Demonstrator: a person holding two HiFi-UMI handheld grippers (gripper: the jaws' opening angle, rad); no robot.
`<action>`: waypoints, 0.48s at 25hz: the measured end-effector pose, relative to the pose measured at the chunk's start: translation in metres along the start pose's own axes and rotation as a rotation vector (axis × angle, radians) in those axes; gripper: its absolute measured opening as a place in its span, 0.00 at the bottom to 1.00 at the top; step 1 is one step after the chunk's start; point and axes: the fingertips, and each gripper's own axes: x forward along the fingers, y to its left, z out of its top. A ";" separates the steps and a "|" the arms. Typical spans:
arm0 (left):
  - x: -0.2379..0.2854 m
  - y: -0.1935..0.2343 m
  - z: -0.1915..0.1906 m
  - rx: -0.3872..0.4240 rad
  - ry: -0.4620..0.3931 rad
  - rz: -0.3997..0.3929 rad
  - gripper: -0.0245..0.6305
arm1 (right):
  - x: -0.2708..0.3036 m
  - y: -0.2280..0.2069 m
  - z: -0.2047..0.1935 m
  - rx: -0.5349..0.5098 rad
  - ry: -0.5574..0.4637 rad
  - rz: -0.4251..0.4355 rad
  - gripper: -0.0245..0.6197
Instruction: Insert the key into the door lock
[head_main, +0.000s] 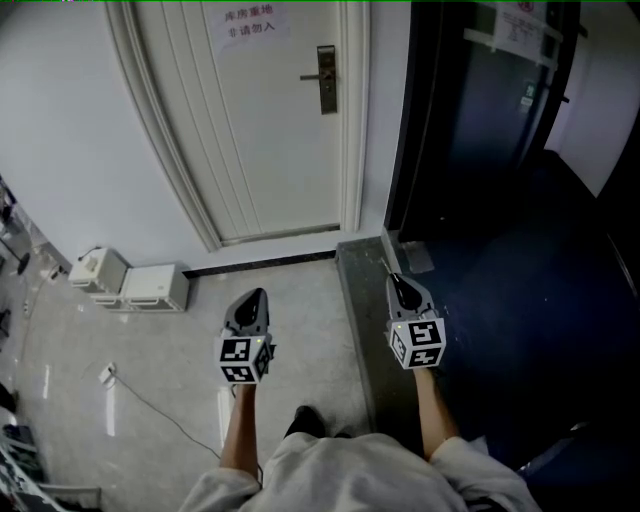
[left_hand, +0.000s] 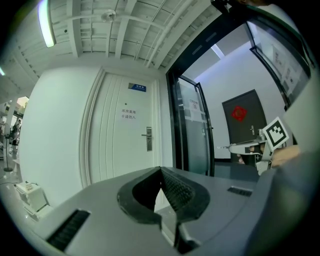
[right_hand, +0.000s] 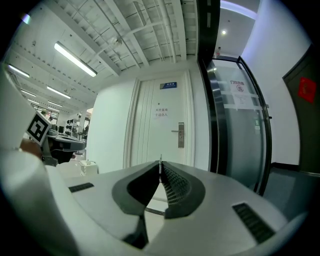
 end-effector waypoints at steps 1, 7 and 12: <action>0.006 0.002 -0.001 -0.001 0.001 -0.001 0.06 | 0.006 -0.002 -0.001 0.000 0.002 0.000 0.08; 0.060 0.024 -0.006 -0.015 0.012 -0.010 0.06 | 0.061 -0.018 -0.003 -0.002 0.018 -0.006 0.08; 0.124 0.053 0.000 -0.021 0.004 -0.033 0.06 | 0.124 -0.034 0.002 -0.010 0.023 -0.027 0.08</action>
